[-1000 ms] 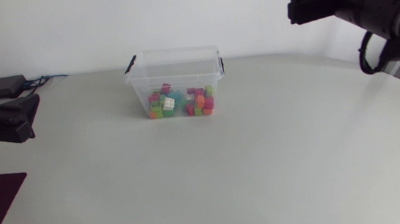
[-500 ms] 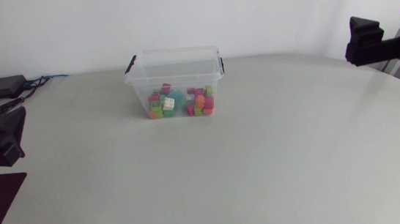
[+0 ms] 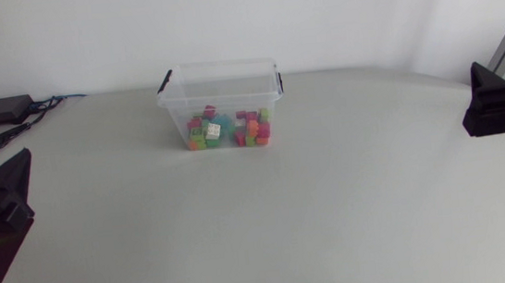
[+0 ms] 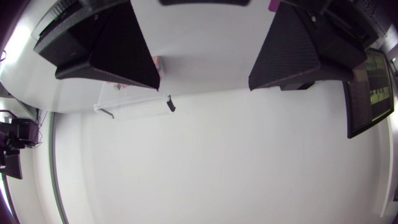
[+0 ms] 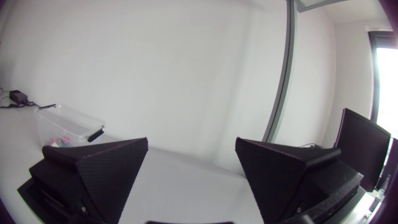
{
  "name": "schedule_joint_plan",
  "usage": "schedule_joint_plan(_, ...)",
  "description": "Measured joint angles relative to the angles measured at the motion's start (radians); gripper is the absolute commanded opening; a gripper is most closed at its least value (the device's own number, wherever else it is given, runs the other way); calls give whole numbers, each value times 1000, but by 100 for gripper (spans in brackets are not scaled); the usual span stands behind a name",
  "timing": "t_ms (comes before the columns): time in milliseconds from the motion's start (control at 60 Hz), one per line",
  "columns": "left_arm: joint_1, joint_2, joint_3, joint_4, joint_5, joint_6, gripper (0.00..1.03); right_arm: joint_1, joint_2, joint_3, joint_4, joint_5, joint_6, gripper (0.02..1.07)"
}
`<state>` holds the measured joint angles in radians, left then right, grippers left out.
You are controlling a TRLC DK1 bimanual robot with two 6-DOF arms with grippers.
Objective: Place the duplo bricks in the container
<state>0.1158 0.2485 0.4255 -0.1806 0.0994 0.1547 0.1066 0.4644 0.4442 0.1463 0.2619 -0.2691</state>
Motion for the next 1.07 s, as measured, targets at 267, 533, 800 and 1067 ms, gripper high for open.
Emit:
schedule_joint_plan(267, -29, -70, -126, 45, -29, -32, 99, -30, -137, -126, -40, -77, 58, 103)
schedule_joint_plan(533, -63, -143, -243, 98, -55, -76, 99, -60, -270, -250, -79, -152, 132, 103)
schedule_joint_plan(800, -97, -213, -358, 150, -83, -111, 99, -88, -402, -371, -123, -231, 207, 103)
schedule_joint_plan(1067, -111, -242, -404, 165, -94, -129, 99, -102, -458, -428, -144, -259, 243, 103)
